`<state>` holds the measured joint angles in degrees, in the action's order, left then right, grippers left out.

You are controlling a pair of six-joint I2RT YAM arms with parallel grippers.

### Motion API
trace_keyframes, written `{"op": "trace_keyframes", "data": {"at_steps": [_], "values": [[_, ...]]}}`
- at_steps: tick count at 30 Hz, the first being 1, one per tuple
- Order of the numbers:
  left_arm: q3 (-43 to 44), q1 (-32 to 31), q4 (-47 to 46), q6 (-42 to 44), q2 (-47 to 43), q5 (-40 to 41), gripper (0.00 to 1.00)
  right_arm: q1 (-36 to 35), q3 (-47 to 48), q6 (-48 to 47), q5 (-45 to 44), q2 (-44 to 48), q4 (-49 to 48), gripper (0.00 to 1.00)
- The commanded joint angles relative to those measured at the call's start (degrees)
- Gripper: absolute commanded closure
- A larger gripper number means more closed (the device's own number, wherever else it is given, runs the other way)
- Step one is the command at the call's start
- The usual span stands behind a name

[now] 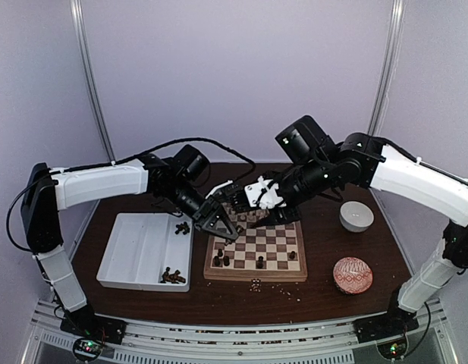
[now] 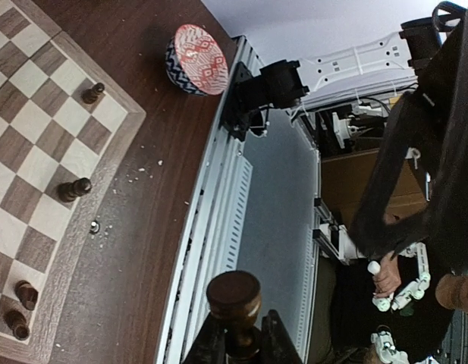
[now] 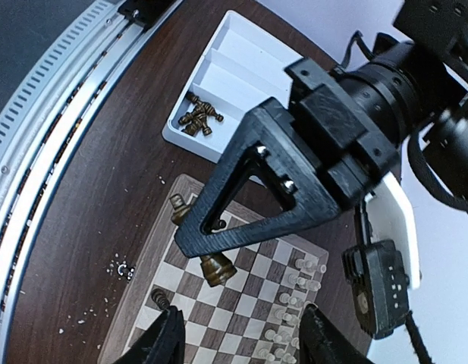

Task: Set up the chess pieces on the board
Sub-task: Pass from the left arm to the right

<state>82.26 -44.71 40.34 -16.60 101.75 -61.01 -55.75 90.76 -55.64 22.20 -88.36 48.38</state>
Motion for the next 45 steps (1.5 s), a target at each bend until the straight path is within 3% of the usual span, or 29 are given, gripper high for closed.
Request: {"op": "trace_keyframes", "data": {"at_steps": [1, 15, 20, 25, 30, 34, 39, 45], "values": [[2.14, -0.07, -1.31, 0.01, 1.24, -6.86, 0.99, -2.98, 1.28, -7.56, -8.75, -1.79, 2.15, 0.48], [3.00, -1.37, -1.37, -0.18, 3.51, -10.27, 0.98, -7.82, 1.00, -9.69, -14.39, -5.40, 1.20, 0.53], [2.74, -1.46, -1.40, -0.20, 3.96, -11.05, 0.98, -8.90, 0.21, -10.75, -16.39, -6.26, 0.90, 0.59], [3.03, -1.44, -1.35, 0.07, 4.20, -11.73, 0.98, -9.29, -0.18, -10.84, -18.01, -6.58, 0.39, 0.72], [3.70, -1.35, -0.87, 0.69, 4.41, -11.56, 0.89, -9.30, -1.96, -10.34, -20.33, -5.62, -2.32, 0.86], [5.45, -1.11, 2.43, 2.40, 4.21, -8.68, 0.75, -9.00, -2.92, -8.30, -20.42, -4.70, -2.72, 0.90], [5.88, 0.83, 7.66, 4.57, 1.80, 0.49, 0.71, -6.93, -3.19, -4.48, -16.87, -3.27, -1.59, 0.91], [1.44, 3.21, 1.07, 2.05, -10.13, 14.11, 0.66, -1.39, -5.83, 3.42, -3.83, 0.10, -0.59, 0.90]]}}
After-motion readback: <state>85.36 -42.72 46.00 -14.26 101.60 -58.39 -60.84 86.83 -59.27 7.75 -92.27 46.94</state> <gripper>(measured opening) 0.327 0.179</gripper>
